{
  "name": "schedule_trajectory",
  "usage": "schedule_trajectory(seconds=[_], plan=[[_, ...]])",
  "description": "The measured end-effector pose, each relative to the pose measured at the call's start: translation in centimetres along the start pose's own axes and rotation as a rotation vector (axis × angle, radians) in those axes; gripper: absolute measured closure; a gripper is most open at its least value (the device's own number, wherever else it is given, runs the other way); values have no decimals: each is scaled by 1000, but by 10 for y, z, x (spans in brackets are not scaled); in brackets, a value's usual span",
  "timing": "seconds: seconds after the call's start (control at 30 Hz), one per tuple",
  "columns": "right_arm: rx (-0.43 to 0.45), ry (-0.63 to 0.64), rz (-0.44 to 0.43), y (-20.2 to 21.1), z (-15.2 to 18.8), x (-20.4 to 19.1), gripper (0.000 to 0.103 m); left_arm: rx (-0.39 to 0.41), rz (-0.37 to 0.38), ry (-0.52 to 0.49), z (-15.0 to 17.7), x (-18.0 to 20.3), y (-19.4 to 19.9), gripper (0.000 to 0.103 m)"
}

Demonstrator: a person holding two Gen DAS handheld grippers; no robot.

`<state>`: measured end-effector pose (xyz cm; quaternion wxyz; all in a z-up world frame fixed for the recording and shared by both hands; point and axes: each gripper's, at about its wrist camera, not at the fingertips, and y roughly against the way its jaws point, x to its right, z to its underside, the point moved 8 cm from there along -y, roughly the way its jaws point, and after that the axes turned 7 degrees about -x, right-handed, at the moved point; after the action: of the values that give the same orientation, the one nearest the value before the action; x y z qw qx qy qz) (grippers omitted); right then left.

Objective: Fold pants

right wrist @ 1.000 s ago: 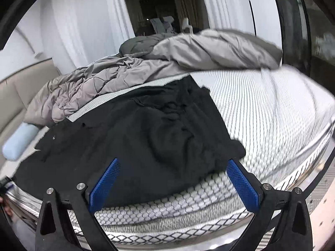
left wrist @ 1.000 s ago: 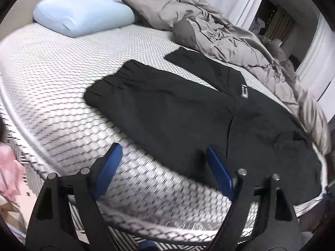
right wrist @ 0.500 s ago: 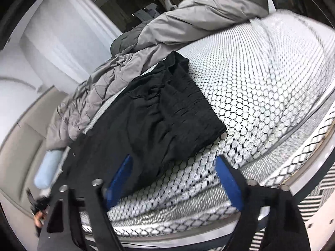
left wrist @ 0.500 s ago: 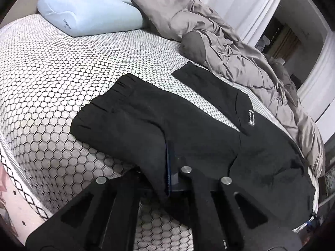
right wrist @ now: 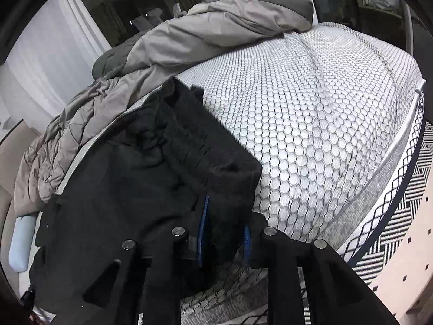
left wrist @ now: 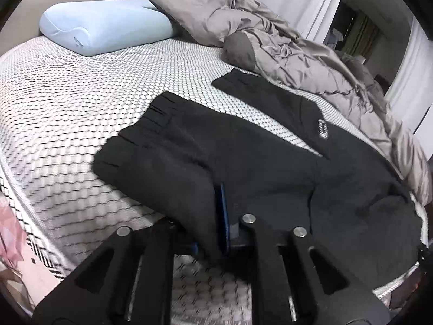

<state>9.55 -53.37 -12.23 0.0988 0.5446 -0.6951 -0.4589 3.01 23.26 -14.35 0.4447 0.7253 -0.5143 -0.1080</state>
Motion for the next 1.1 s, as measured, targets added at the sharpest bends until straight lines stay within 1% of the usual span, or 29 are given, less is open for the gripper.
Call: schedule_trajectory(seconds=[0.03, 0.07, 0.1, 0.13, 0.17, 0.2, 0.27, 0.3, 0.33, 0.37, 0.4, 0.43, 0.47, 0.5, 0.57, 0.63, 0.67, 0.7, 0.73, 0.77, 0.8, 0.83, 0.87, 0.93, 0.97, 1.0, 1.03, 1.07, 1.1], plan=[[21, 23, 21, 6, -2, -2, 58, -1, -6, 1, 0, -4, 7, 79], [53, 37, 52, 17, -3, -1, 43, 13, -19, 2, -3, -9, 18, 63], [112, 45, 71, 32, -6, -1, 33, 28, -23, 3, -7, -13, 29, 46], [145, 52, 77, 43, -7, -4, 27, 36, -22, 1, -12, -14, 38, 38], [173, 67, 91, 53, -9, -8, 19, 46, -17, -2, -19, -13, 46, 22], [190, 88, 82, 60, -12, -15, 15, 54, -8, -6, -26, -11, 52, 15], [188, 123, 41, 69, -13, -23, 11, 73, 47, -8, -47, 9, 55, 14], [185, 142, 7, 72, -13, -32, 9, 72, 61, -8, -55, 16, 53, 11], [186, 160, -33, 73, -14, -44, 7, 52, 99, -14, -69, 34, 40, 9], [186, 175, -64, 73, -15, -55, 5, 15, 150, -26, -80, 49, 24, 7], [189, 182, -77, 76, -11, -59, 5, -23, 182, -34, -88, 60, 10, 7], [189, 191, -92, 74, -11, -68, 5, -114, 230, -24, -99, 76, -23, 9], [177, 198, -109, 70, -10, -76, 5, -171, 237, 22, -105, 82, -47, 21], [167, 197, -124, 67, -9, -81, 5, -206, 238, 52, -108, 86, -62, 27], [169, 206, -149, 69, -8, -95, 5, -303, 264, 104, -117, 96, -111, 27], [179, 219, -149, 70, -8, -103, 5, -366, 241, 144, -123, 102, -151, 27], [178, 226, -148, 72, -7, -104, 5, -365, 231, 164, -126, 102, -161, 27], [175, 230, -144, 73, -6, -103, 5, -323, 228, 189, -138, 104, -166, 35], [165, 231, -133, 71, -5, -103, 5, -279, 230, 211, -148, 102, -166, 54], [158, 231, -127, 71, -5, -101, 5, -260, 211, 223, -154, 100, -164, 103], [153, 232, -118, 72, -3, -98, 5, -245, 209, 238, -159, 97, -159, 103], [153, 235, -106, 70, -4, -93, 5, -202, 239, 254, -165, 92, -147, 103], [159, 238, -97, 72, -3, -86, 5, -146, 226, 234, -171, 86, -131, 103], [185, 246, -70, 78, -3, -76, 5, -92, 133, 204, -172, 68, -115, 103], [186, 246, -61, 79, -3, -70, 5, -97, 84, 199, -171, 60, -115, 102], [181, 237, -59, 79, -2, -64, 5, -126, 45, 190, -167, 54, -118, 101], [174, 226, -60, 78, -2, -58, 5, -170, 28, 184, -163, 50, -121, 101], [163, 212, -60, 76, -1, -53, 5, -209, 48, 178, -157, 49, -118, 101], [145, 198, -59, 73, 0, -47, 5, -204, 67, 173, -156, 53, -113, 97]])
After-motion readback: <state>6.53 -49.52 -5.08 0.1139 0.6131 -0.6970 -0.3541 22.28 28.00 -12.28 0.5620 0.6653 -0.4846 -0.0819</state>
